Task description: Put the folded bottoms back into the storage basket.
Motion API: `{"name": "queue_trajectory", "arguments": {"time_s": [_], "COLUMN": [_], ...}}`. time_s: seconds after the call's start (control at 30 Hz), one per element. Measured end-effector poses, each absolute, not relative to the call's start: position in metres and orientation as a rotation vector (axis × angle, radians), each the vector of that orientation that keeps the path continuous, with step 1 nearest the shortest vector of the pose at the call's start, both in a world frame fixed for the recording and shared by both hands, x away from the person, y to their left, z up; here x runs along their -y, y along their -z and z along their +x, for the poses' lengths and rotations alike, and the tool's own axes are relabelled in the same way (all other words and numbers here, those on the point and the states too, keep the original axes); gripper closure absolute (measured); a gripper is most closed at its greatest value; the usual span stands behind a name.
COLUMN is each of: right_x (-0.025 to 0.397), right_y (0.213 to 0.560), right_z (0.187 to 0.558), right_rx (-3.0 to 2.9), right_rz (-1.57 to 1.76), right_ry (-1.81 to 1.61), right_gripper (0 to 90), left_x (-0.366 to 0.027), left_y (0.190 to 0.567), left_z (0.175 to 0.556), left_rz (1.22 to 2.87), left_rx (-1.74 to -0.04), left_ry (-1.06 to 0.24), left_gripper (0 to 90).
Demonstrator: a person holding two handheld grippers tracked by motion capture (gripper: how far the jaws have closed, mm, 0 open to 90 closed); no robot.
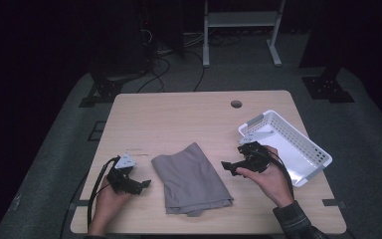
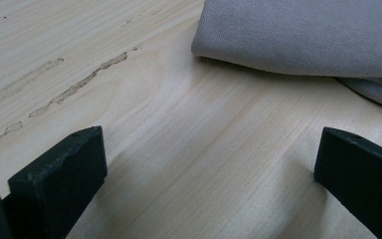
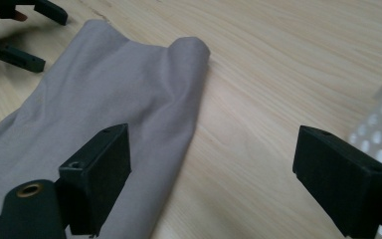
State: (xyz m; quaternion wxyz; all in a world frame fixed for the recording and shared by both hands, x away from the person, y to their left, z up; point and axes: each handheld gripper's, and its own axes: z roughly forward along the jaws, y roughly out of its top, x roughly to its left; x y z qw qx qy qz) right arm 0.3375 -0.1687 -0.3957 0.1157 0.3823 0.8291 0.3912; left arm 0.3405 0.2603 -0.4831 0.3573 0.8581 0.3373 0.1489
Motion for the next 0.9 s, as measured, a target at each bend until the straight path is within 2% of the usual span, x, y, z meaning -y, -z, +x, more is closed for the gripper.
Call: {"name": "queue_trajectory", "arguments": {"time_s": [0.9], "right_x": [0.110], "right_y": [0.406], "right_z": [0.339], "right_rx": [-2.542], "right_rz": [0.998], "right_ry": [-1.156], "right_gripper": [13.6], "left_x": [-0.260], "left_y": [0.483], "left_z": [0.340], "left_rz": [2.211], "left_rx": [-0.873], "left_ry": [-0.384], "left_gripper": [0.0]}}
